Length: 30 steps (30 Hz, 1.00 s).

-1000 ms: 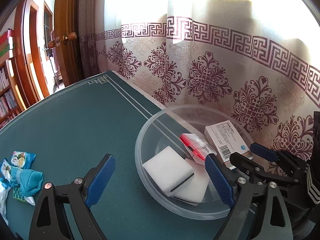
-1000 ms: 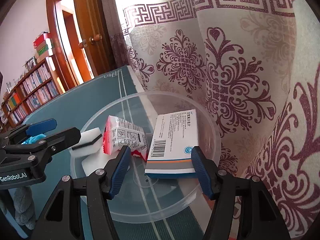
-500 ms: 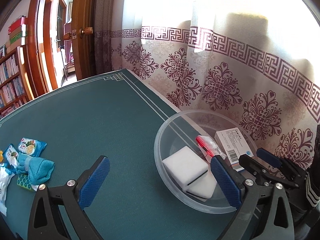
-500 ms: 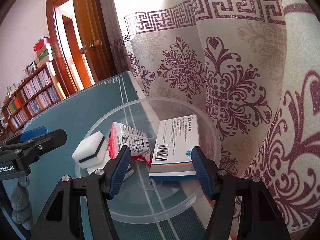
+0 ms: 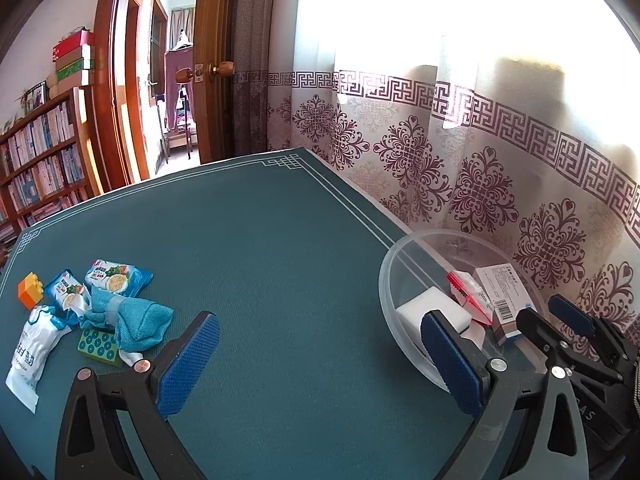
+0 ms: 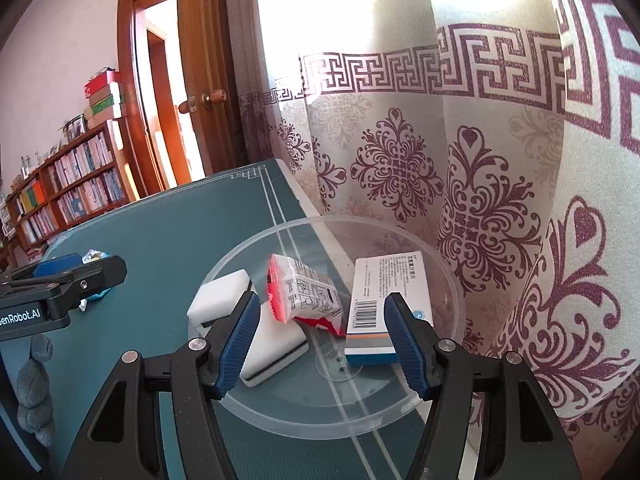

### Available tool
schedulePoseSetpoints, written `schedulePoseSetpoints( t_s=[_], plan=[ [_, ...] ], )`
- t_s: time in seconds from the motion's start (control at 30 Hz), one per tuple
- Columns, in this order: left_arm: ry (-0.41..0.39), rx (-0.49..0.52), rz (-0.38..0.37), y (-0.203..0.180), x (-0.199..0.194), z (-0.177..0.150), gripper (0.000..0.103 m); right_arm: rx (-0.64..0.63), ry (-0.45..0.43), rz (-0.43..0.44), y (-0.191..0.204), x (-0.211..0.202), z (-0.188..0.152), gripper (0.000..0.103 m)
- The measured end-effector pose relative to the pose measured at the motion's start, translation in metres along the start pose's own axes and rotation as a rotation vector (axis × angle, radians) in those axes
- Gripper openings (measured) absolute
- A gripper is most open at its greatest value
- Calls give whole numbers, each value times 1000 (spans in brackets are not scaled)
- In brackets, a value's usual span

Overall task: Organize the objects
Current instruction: 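Open both grippers to release packet and sponge into the bowl, then withdraw both grippers from the bowl toward the remaining items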

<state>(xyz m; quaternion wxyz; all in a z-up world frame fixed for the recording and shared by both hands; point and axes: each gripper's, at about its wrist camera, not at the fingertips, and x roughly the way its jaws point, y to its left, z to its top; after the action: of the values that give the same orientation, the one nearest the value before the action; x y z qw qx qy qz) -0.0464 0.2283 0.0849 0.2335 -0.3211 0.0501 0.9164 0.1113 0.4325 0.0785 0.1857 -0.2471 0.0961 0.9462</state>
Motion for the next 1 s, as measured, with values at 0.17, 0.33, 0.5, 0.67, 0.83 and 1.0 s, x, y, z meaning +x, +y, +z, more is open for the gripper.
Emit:
schedulePoseSetpoints(
  t_s=[0.17, 0.33, 0.5, 0.67, 0.83, 1.0],
  plan=[
    [-4, -13, 48, 19, -6, -6, 103, -49, -19, 17, 22, -8, -4, 69],
    [2, -37, 95, 44, -13, -14, 103, -85, 4, 62, 47, -4, -8, 70],
    [-2, -83, 130, 73, -21, -20, 103, -114, 1, 103, 74, -5, -10, 70],
    [-6, -118, 169, 101, -30, -25, 103, -131, 6, 144, 100, -5, -12, 70],
    [8, -146, 208, 124, -32, -33, 103, -162, 25, 188, 125, 0, -17, 70],
    [19, -160, 253, 147, -35, -42, 103, -204, 54, 233, 151, 7, -23, 70]
  ],
)
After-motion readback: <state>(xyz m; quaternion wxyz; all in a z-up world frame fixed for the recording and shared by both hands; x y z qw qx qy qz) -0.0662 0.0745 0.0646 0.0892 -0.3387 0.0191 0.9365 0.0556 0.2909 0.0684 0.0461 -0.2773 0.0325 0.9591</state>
